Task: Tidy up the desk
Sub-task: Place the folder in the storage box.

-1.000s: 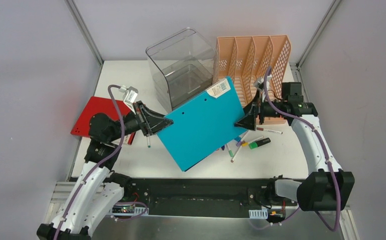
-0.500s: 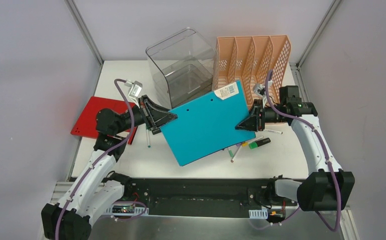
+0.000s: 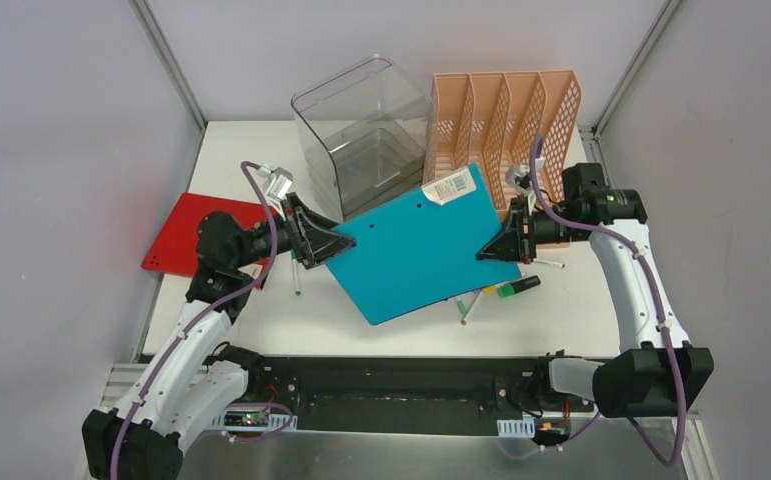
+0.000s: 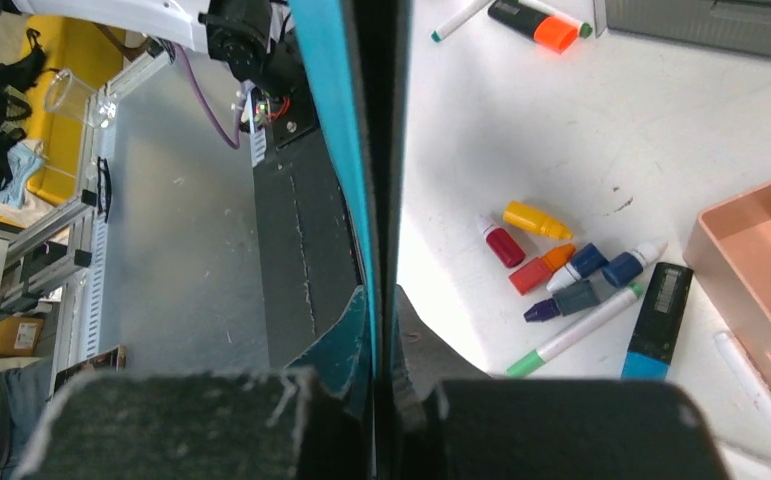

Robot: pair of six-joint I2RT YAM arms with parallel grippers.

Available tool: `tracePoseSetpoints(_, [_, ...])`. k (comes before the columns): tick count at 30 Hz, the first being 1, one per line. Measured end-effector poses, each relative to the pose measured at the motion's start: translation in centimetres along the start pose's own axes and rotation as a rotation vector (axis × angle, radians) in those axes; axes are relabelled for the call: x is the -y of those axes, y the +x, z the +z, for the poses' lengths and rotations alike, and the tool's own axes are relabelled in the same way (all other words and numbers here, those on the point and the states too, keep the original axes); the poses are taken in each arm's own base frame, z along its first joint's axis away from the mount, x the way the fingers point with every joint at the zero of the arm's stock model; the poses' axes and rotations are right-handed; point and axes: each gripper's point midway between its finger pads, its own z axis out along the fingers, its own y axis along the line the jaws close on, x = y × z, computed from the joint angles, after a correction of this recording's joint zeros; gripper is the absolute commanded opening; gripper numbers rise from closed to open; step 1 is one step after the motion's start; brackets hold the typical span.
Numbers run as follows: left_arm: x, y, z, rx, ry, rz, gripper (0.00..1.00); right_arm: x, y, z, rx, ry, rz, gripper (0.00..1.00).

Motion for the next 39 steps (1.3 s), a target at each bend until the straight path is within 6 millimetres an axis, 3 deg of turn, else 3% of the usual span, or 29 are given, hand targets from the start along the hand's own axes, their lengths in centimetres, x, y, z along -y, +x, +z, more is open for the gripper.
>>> tracePoseSetpoints(6, [-1.3, 1.7, -0.9, -0.108, -0.119, -0.035, 0.79, -0.3, 0.8, -1.0, -0.068, 0.043, -0.021, 0.0])
tracePoseSetpoints(13, [1.3, 0.2, -2.1, -0.137, -0.128, 0.126, 0.91, 0.0, 1.8, -2.5, -0.181, 0.129, -0.041, 0.0])
tracePoseSetpoints(15, [2.0, -0.3, -2.2, -0.142, -0.106, 0.171, 0.99, 0.4, 1.8, -3.3, -0.221, 0.176, -0.074, 0.0])
tracePoseSetpoints(21, [2.4, -0.6, -0.3, -0.172, -0.001, 0.182, 0.99, 0.7, -0.3, -4.9, -0.276, 0.236, -0.213, 0.0])
tracePoseSetpoints(28, [3.9, 3.0, 4.5, -0.28, 0.141, 0.259, 0.96, 0.5, -1.5, -4.6, -0.361, 0.24, -0.353, 0.0])
tracePoseSetpoints(39, [3.3, -0.6, 7.4, -0.189, 0.207, 0.641, 0.94, -1.6, -2.0, -2.7, -0.459, 0.172, -0.469, 0.0])
